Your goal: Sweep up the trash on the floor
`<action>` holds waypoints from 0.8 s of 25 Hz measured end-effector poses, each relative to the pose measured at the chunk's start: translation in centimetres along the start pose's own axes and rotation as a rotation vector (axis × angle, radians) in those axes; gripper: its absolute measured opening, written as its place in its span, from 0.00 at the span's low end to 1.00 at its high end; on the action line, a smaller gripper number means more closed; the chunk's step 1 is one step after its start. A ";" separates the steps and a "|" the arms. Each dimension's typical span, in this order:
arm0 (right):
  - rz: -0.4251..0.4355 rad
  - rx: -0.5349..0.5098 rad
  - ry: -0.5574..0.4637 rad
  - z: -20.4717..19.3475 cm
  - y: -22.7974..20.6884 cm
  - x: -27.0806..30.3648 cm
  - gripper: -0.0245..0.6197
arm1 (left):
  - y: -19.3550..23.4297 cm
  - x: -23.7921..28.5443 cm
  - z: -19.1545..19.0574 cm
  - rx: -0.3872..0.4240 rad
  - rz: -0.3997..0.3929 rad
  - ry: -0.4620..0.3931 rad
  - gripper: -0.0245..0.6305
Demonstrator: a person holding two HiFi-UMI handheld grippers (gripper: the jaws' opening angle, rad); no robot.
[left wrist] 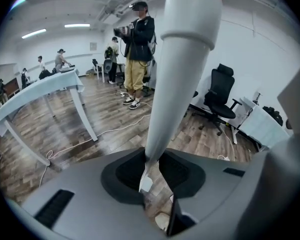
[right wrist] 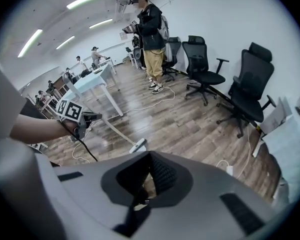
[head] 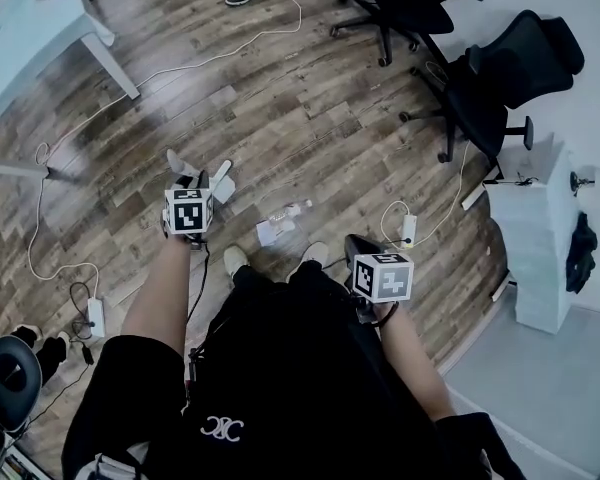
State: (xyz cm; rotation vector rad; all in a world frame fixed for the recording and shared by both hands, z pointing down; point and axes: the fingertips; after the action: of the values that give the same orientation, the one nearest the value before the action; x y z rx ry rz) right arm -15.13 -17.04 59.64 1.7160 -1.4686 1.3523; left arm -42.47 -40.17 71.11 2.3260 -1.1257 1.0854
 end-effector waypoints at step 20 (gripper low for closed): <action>0.110 0.045 0.022 -0.6 -8.5 -0.5 0.06 | -14.4 -4.1 4.4 0.035 -0.024 -0.038 0.17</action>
State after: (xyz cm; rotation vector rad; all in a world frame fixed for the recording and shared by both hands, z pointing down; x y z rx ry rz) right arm -7.37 -13.88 61.28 1.6639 -1.5517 1.4662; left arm -30.75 -31.55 65.54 2.3907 -1.0985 1.0652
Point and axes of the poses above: the fingertips, and each gripper's own axes: x forward along the fingers, y to its left, z out of its top, and after that the axes turned 13 degrees about x, right-handed
